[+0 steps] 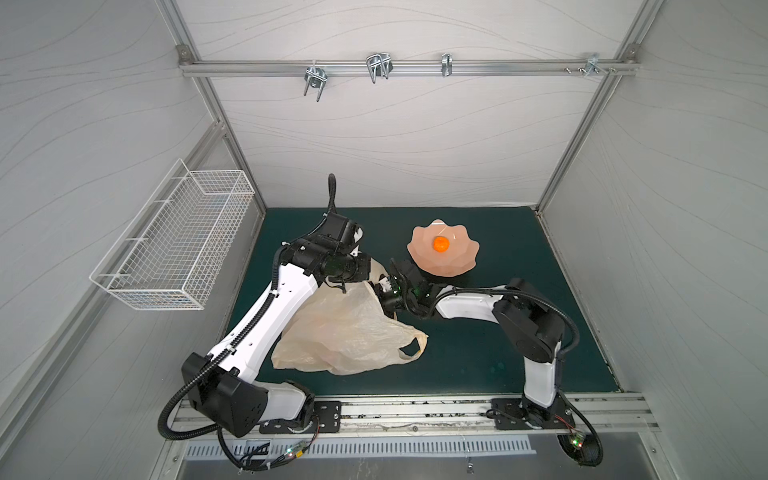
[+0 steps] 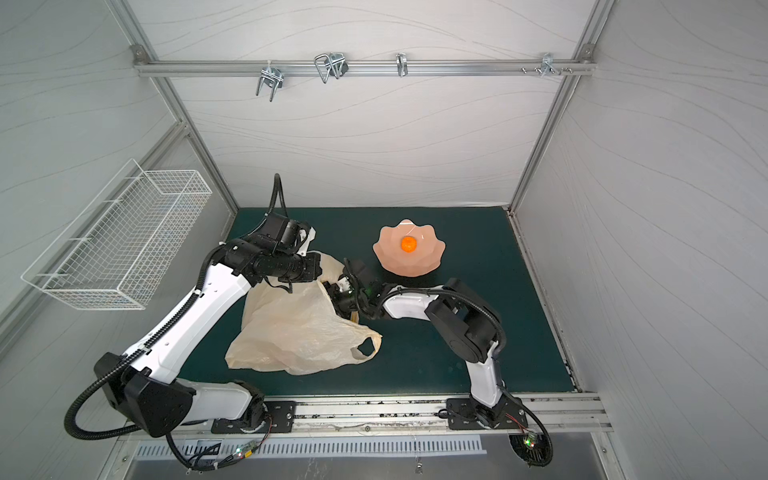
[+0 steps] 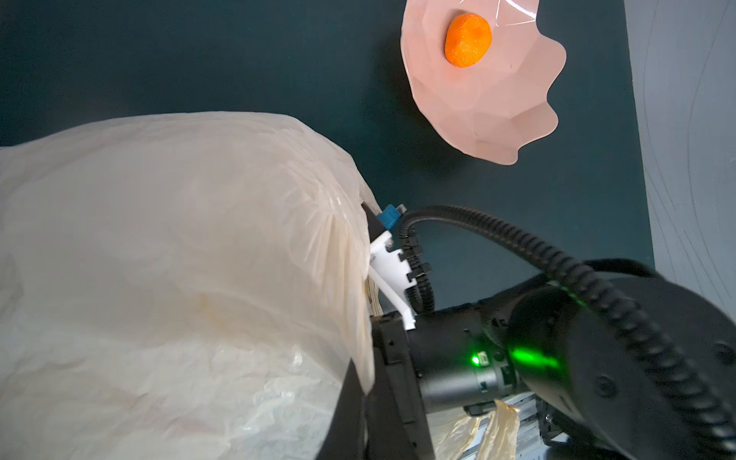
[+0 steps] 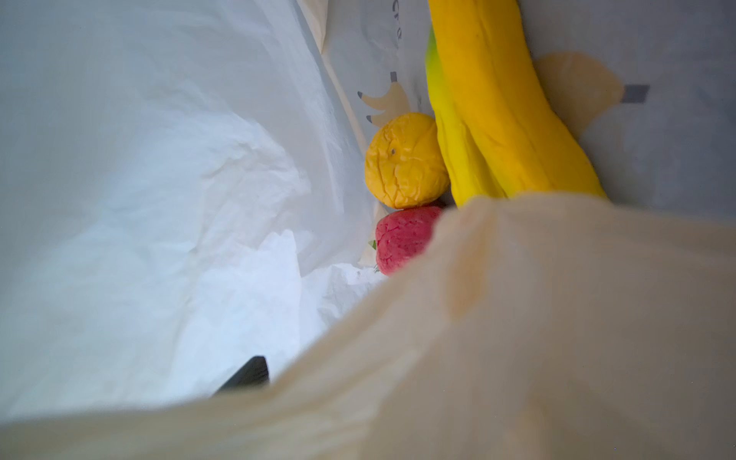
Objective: Place the fruits into the plastic bag
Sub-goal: 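Open the right gripper to drop the strawberry and lift out, then move the open right gripper from the bag over the orange in the bowl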
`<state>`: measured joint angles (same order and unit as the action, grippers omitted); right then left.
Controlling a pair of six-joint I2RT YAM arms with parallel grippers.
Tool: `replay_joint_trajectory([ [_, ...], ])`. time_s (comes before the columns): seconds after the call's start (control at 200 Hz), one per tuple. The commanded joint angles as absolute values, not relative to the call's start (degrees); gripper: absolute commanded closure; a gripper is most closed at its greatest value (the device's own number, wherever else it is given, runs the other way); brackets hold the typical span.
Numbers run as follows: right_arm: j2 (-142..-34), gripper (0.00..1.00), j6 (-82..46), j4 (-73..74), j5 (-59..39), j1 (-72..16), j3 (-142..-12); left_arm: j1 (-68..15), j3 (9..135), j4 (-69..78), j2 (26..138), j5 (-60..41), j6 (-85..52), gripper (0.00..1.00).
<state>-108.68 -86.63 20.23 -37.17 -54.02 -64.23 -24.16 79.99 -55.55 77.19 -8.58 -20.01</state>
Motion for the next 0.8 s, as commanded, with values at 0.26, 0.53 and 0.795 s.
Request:
replay_joint_trajectory([
  [0.26,-92.79,0.02,-80.12,7.12,-28.30,-49.45,-56.11,-24.34,81.10,-54.29,77.54,-8.45,-19.44,1.00],
  [0.53,-85.26,0.01,-74.23,-1.59,-25.40,-46.16,-54.76,-24.35,81.81,-53.96,78.39,-8.79,-19.16,1.00],
  [0.795,-79.66,0.01,-68.54,-9.36,-24.01,-41.26,-53.90,-24.35,82.26,-53.68,79.28,-9.14,-18.82,1.00],
])
